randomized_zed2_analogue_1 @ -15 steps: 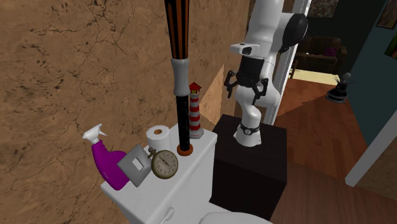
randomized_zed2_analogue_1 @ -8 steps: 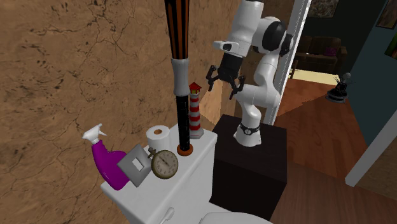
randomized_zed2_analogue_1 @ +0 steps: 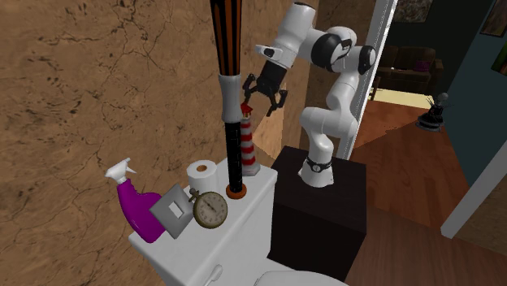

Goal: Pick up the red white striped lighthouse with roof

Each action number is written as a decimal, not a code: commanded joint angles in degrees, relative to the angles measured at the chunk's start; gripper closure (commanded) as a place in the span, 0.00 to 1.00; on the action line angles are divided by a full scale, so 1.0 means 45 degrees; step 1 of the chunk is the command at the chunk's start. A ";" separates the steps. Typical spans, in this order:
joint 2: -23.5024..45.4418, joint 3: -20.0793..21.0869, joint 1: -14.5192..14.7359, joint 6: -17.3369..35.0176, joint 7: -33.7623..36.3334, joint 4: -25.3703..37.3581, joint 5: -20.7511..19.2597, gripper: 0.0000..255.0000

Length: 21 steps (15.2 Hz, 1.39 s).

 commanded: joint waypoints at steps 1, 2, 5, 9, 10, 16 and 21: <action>-0.0026 -0.0605 -0.0249 0.0541 -0.0513 0.0015 -0.0547 0.00; -0.0045 -0.0848 -0.0348 0.0777 -0.0710 0.0019 -0.0760 0.00; -0.0182 -0.0971 -0.0441 0.1197 -0.0625 -0.0546 -0.0921 0.00; -0.0327 -0.1147 -0.0576 0.1773 -0.0512 -0.1277 -0.1153 0.00; -0.0344 -0.1174 -0.0597 0.1858 -0.0496 -0.1380 -0.1189 0.00; -0.0341 -0.1170 -0.0595 0.1868 -0.0487 -0.1388 -0.1189 1.00; -0.0344 -0.1173 -0.0598 0.1858 -0.0496 -0.1380 -0.1188 1.00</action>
